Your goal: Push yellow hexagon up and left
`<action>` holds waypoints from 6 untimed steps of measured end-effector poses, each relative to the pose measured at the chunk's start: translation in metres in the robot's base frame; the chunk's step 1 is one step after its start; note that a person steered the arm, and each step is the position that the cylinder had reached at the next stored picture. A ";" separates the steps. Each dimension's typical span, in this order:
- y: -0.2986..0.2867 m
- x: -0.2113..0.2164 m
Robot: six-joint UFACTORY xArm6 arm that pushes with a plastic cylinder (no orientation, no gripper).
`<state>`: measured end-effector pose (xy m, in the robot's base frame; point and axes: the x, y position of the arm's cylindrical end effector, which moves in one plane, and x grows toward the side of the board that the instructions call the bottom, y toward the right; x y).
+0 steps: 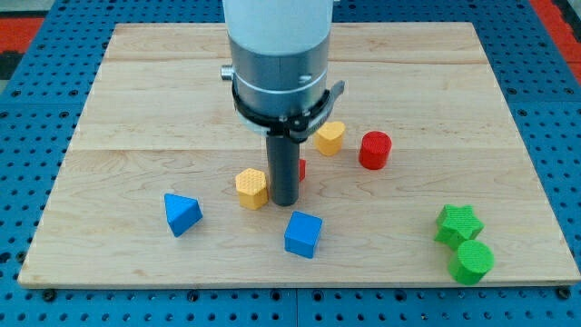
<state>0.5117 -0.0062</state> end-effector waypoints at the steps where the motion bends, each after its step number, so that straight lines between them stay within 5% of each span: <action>1: 0.023 -0.029; 3: -0.024 0.017; 6: -0.133 -0.034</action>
